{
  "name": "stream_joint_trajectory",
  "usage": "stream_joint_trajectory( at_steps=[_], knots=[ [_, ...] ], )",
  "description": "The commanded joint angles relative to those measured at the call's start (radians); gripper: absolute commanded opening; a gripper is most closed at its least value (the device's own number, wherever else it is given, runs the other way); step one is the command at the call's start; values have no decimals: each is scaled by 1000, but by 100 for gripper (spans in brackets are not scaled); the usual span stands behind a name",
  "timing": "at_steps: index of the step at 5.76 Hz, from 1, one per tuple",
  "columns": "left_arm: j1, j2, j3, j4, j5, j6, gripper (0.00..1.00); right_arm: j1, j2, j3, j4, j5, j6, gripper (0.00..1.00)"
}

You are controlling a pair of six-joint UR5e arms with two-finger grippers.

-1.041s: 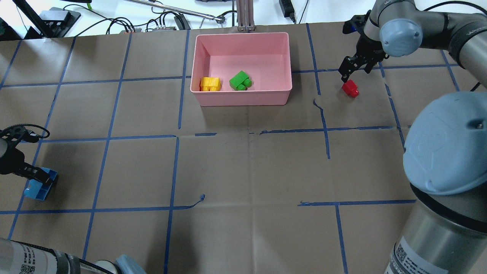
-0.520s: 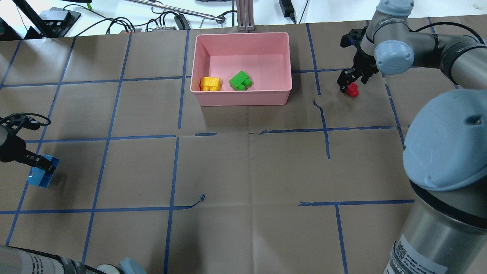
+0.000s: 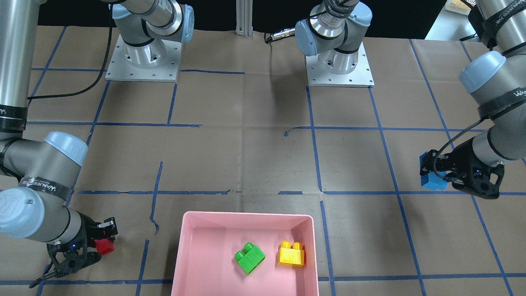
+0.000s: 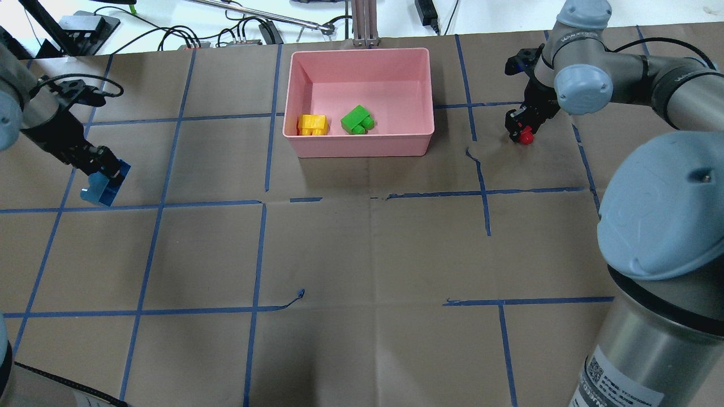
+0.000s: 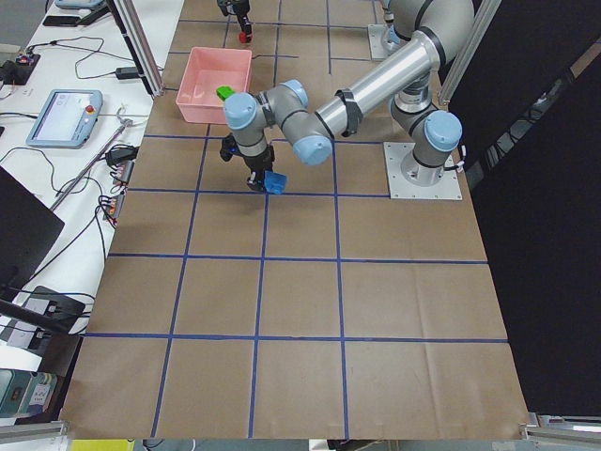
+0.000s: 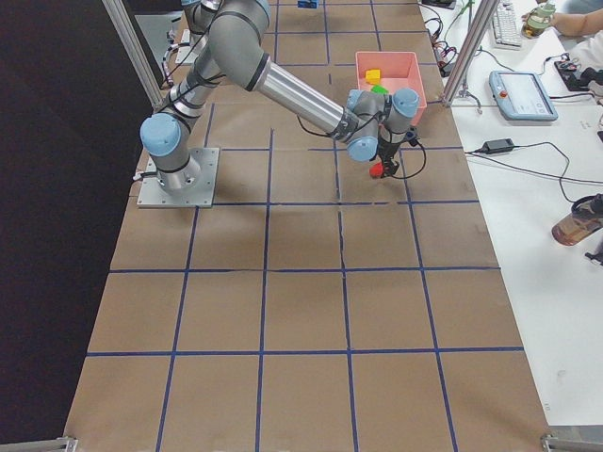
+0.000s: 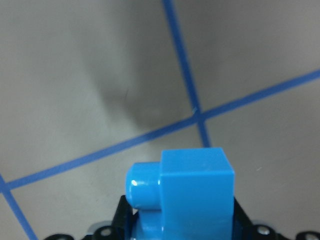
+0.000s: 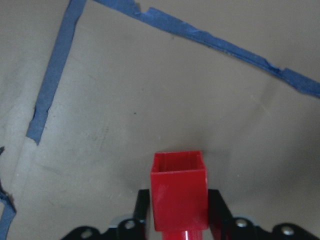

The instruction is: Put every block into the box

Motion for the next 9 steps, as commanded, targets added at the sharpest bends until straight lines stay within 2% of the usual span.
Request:
stream_joint_trajectory(
  at_steps=[1, 2, 3, 4, 5, 6, 7, 9],
  knots=[
    [-214, -82, 192, -45, -62, -338, 0, 0, -4, -16, 3, -37, 1, 27],
    [-321, -133, 233, 45, -69, -440, 0, 0, -11, -35, 4, -34, 6, 26],
    [-450, -182, 243, 206, -83, -472, 0, 0, -21, -115, 56, -34, 14, 26],
    [-523, -226, 243, 364, -69, -558, 0, 0, -35, -213, 189, -34, 76, 26],
    [-554, -256, 243, 398, -70, -608, 0, 3, -43, -316, 340, -28, 174, 26],
    [-574, -262, 232, 456, -69, -611, 14, 6, -59, -414, 500, -22, 240, 26],
    [-574, -262, 226, 454, -66, -610, 99, 17, -79, -471, 612, -20, 349, 26],
    [-571, -209, 225, 400, -69, -604, 100, 102, -112, -477, 667, 8, 511, 26]
  ],
)
